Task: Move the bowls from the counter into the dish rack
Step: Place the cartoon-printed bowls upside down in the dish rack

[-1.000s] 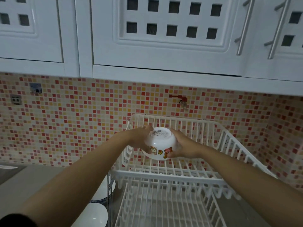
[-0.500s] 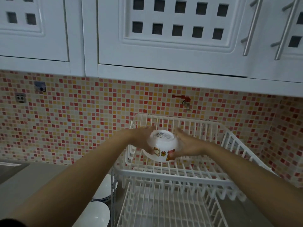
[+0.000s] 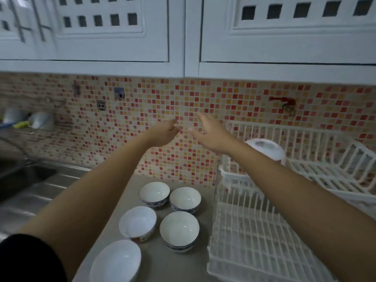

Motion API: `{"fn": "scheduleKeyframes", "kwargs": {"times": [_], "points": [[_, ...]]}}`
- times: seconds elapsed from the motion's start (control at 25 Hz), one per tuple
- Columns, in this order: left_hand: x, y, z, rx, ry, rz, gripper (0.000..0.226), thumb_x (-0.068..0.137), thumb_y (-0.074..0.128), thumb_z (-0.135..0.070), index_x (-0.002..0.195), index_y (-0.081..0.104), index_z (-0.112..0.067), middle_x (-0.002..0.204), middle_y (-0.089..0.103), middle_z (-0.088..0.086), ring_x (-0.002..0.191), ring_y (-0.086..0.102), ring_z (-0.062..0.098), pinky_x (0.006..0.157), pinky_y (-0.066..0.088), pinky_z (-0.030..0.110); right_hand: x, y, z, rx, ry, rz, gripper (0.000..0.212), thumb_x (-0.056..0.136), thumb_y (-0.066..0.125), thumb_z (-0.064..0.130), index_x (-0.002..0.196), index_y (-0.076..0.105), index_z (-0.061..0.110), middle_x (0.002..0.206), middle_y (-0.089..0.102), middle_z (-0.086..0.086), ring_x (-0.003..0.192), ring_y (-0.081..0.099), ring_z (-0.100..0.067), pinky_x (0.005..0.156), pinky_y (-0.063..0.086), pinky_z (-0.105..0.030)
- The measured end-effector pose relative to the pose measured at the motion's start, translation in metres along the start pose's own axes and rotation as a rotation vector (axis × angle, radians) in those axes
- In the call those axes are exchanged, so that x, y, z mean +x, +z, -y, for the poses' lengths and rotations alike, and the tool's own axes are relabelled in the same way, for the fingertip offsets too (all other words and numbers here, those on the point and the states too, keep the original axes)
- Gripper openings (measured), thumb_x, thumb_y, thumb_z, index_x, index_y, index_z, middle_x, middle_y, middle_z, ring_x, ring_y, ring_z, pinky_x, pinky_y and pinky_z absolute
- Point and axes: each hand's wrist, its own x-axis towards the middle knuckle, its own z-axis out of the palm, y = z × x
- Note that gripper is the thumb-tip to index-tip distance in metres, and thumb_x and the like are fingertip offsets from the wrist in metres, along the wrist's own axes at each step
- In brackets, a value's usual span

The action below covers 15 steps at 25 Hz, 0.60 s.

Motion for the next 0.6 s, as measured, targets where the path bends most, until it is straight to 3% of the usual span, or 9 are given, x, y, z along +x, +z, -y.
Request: {"fn": "scheduleKeyframes", "kwargs": {"times": [0.16,0.36,0.44,0.6], "points": [[-0.046,-0.005,0.093,0.105,-0.183,0.05,0.055,0.1,0.029,-0.036,0.147,0.022,-0.007,0.153,0.031,0.015,0.138,0.034,0.03,0.112,0.028,0.039,0.005,0.079,0.051,0.031,0.016,0.111,0.073,0.094,0.047,0.044,0.15,0.014,0.012,0.159,0.016,-0.008,0.145,0.021,-0.025,0.116,0.024,-0.041],[-0.125,0.065,0.203,0.159,-0.334,0.28,0.058,0.099,0.034,-0.035,0.145,0.024,-0.001,0.153,0.03,0.018,0.14,0.031,0.031,0.115,0.025,0.039,-0.047,0.231,0.049,0.142,0.251,0.437,0.072,0.084,0.05,0.057,0.134,0.04,0.006,0.133,0.049,-0.016,0.12,0.052,-0.033,0.095,0.048,-0.045],[-0.164,0.107,0.241,0.155,-0.405,0.396,0.058,0.099,0.033,-0.036,0.144,0.025,0.001,0.151,0.032,0.02,0.138,0.033,0.032,0.113,0.027,0.038,-0.084,0.293,0.049,0.23,0.369,0.53,0.077,0.079,0.051,0.06,0.134,0.041,0.007,0.132,0.052,-0.012,0.12,0.053,-0.032,0.09,0.047,-0.037],[-0.222,0.165,0.283,0.095,-0.556,0.492,0.056,0.099,0.033,-0.037,0.139,0.032,0.004,0.144,0.042,0.022,0.129,0.045,0.035,0.104,0.037,0.039,-0.137,0.38,0.05,0.256,0.587,0.638,0.067,0.091,0.042,0.052,0.136,0.042,0.002,0.14,0.048,-0.017,0.128,0.046,-0.032,0.106,0.039,-0.037]]}}
